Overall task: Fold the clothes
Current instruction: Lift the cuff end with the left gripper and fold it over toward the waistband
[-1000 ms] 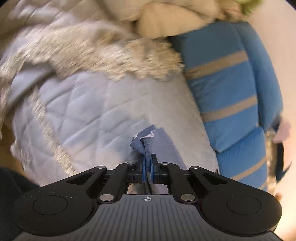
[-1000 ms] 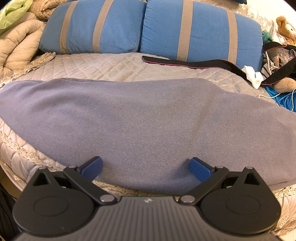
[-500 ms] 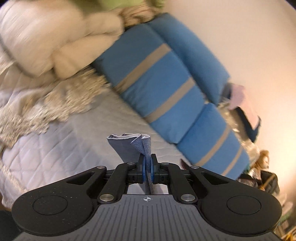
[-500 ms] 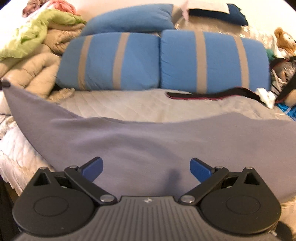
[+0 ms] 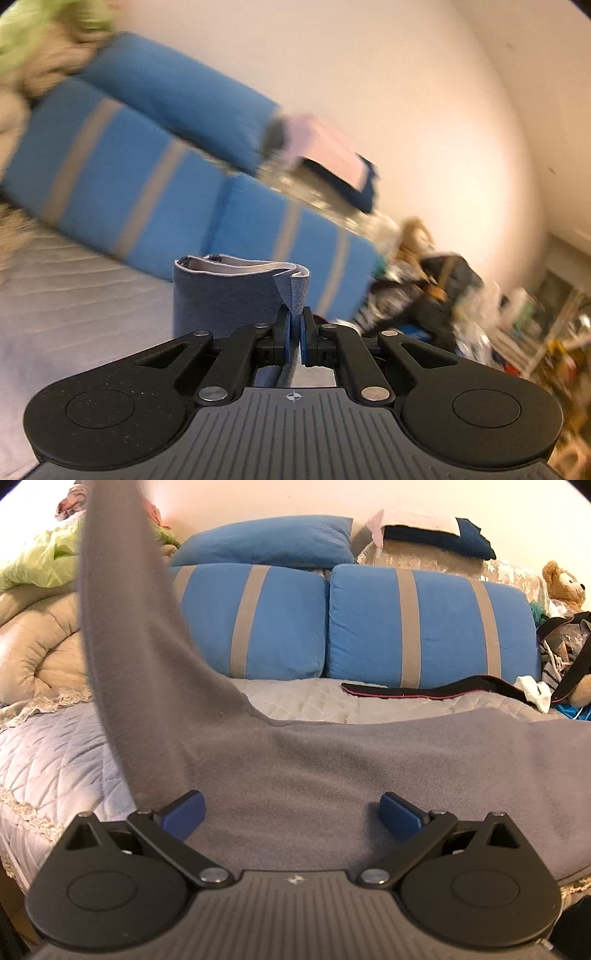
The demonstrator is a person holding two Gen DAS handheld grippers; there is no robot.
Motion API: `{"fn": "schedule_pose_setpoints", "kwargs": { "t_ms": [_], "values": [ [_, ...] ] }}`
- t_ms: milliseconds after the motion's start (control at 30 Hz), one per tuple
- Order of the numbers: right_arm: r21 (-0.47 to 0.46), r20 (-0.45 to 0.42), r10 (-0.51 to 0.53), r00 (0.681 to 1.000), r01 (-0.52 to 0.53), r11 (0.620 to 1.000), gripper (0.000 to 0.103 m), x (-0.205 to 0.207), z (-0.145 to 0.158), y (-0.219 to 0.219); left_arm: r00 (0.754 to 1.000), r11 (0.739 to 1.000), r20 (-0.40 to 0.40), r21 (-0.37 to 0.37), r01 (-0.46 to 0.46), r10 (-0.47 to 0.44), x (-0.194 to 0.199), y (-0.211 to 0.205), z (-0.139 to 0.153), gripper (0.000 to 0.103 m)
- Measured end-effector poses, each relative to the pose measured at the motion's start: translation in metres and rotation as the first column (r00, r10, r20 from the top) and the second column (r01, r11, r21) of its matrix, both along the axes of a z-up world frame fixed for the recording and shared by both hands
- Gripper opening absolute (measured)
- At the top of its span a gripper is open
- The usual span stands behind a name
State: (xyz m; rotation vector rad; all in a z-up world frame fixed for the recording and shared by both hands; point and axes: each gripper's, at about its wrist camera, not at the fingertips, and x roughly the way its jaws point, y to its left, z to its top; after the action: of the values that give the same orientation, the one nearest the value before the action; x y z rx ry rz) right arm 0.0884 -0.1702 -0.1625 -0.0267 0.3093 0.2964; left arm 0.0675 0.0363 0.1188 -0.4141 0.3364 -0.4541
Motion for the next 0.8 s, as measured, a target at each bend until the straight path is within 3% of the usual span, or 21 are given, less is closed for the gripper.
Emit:
{"fn": "schedule_pose_setpoints", "kwargs": {
  "t_ms": [233, 433, 533, 600, 667, 733, 800],
  "values": [
    [0.009, 0.009, 0.007, 1.000, -0.007, 1.000, 0.103, -0.003, 0.002, -0.008, 0.986, 0.984, -0.047, 0.059, 0.166, -0.163, 0.030, -0.086, 0.004, 0.004],
    [0.022, 0.019, 0.016, 1.000, -0.016, 1.000, 0.103, -0.004, 0.001, -0.012, 0.967, 0.961, -0.099, 0.120, 0.248, -0.237, 0.060, -0.150, -0.016, 0.004],
    [0.019, 0.022, 0.020, 1.000, -0.020, 1.000, 0.102, -0.005, 0.001, -0.013, 0.947, 0.937, -0.145, 0.163, 0.308, -0.286, 0.069, -0.177, -0.028, 0.007],
    [0.012, 0.026, 0.023, 0.999, -0.023, 1.000, 0.103, -0.006, 0.001, -0.013, 0.936, 0.926, -0.158, 0.167, 0.339, -0.315, 0.073, -0.186, -0.035, 0.011],
    [0.011, 0.028, 0.026, 0.999, -0.027, 1.000, 0.103, -0.007, 0.001, -0.013, 0.927, 0.918, -0.158, 0.159, 0.363, -0.339, 0.074, -0.191, -0.041, 0.032],
    [0.013, 0.029, 0.032, 0.999, -0.032, 0.999, 0.103, -0.008, 0.001, -0.014, 0.929, 0.920, -0.143, 0.147, 0.362, -0.343, 0.073, -0.187, -0.044, 0.046],
    [0.015, 0.028, 0.037, 0.999, -0.037, 0.999, 0.103, -0.008, 0.001, -0.016, 0.936, 0.930, -0.136, 0.138, 0.342, -0.324, 0.072, -0.176, -0.046, 0.052]
  ]
}}
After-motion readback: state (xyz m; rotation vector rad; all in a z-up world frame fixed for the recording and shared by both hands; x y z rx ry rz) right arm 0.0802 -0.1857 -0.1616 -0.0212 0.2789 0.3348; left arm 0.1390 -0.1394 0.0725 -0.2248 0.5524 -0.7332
